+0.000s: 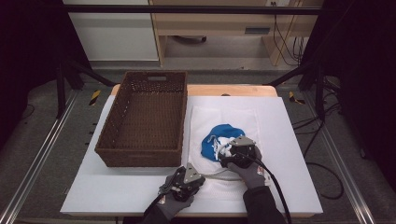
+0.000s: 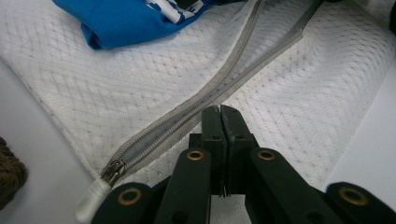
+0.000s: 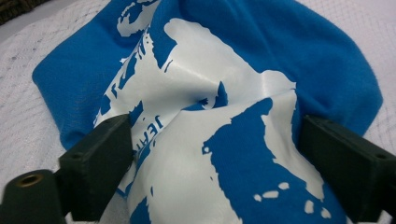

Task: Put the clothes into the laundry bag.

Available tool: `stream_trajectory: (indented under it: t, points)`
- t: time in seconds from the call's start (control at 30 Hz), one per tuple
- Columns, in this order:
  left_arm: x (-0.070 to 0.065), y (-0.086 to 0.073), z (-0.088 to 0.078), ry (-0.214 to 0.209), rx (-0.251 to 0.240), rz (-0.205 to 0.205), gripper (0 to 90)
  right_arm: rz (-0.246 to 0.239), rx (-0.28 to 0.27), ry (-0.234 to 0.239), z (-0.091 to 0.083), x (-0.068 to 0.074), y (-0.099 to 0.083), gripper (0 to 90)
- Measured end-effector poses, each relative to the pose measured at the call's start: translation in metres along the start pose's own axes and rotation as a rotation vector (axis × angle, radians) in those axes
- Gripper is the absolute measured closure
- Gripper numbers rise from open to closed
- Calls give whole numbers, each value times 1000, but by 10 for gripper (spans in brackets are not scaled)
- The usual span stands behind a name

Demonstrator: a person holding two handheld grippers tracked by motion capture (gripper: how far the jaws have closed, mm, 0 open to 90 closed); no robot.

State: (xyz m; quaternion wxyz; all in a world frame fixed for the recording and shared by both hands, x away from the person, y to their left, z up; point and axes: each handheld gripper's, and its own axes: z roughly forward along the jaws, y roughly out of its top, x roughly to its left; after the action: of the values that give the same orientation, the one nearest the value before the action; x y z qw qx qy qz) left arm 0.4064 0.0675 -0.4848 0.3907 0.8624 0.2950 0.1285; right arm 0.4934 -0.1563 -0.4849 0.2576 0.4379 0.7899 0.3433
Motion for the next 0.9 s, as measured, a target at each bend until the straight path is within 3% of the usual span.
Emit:
stream_trajectory:
  t: [0.13,0.17,0.2,0.23,0.27,0.37,0.5,0.6,0.8,0.9]
  points:
    - [0,0,0,-2,0,-1,887,1,11,-5,-2,-1,1,204]
    - [0,0,0,-2,0,-2,887,9,19,-7,-5,-2,1,296]
    - [0,0,0,-3,0,-2,887,9,19,-7,-5,-2,1,296]
    - [0,0,0,-2,0,-1,887,15,21,-16,-7,-3,2,395]
    - [0,0,0,-3,0,0,887,15,21,-16,-7,-3,2,395]
    - [1,0,0,-4,1,-2,887,22,22,-33,-10,-5,2,536]
    - [1,0,0,-5,0,-5,887,46,12,-36,-13,-7,3,645]
    - [1,0,0,-7,-1,-6,887,73,-23,-22,-18,-10,3,683]
    - [0,0,0,-2,2,-3,887,122,-153,-9,-44,-18,12,706]
    - [0,0,0,-3,2,-3,887,140,-196,-20,-56,-23,15,709]
